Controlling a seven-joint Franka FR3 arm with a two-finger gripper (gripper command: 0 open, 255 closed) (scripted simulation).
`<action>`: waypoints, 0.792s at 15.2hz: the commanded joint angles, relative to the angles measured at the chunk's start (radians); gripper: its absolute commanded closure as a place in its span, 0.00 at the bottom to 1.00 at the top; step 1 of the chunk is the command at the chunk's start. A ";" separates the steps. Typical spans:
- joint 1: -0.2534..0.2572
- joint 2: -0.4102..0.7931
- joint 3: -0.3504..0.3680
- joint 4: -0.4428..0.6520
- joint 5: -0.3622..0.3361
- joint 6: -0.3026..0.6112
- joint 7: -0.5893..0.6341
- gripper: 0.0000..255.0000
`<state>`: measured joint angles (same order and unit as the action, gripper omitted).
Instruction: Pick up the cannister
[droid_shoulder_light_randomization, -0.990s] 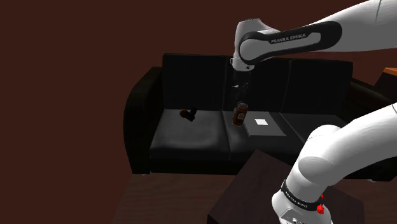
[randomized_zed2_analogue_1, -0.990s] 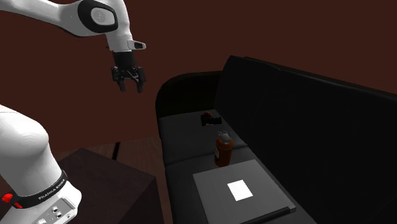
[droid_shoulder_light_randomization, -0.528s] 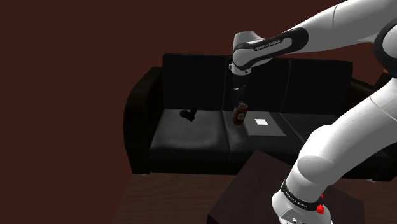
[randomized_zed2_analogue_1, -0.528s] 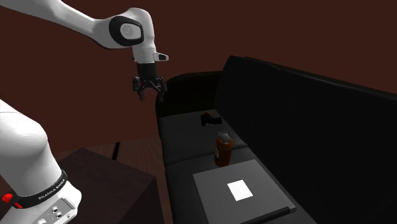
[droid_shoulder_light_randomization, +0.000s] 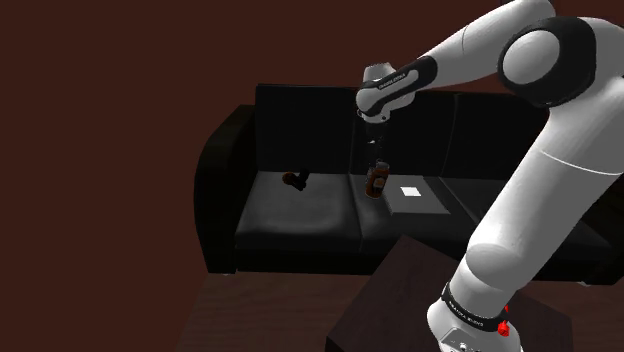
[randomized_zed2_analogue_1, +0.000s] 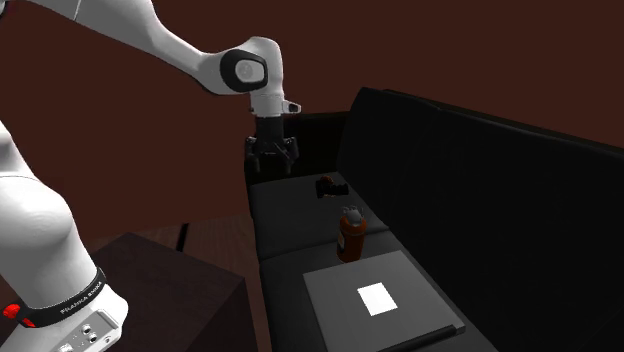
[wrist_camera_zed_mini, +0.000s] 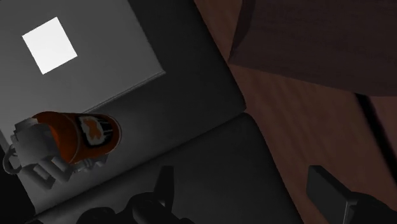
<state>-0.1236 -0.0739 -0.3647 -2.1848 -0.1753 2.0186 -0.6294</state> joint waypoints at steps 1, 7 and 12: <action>-0.011 0.088 -0.019 0.055 0.019 0.023 -0.064 0.00; -0.069 0.337 -0.038 0.256 0.085 0.042 -0.235 0.00; -0.139 0.550 -0.024 0.467 0.133 0.022 -0.353 0.00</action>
<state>-0.2464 0.4244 -0.3938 -1.7722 -0.0545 2.0484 -0.9577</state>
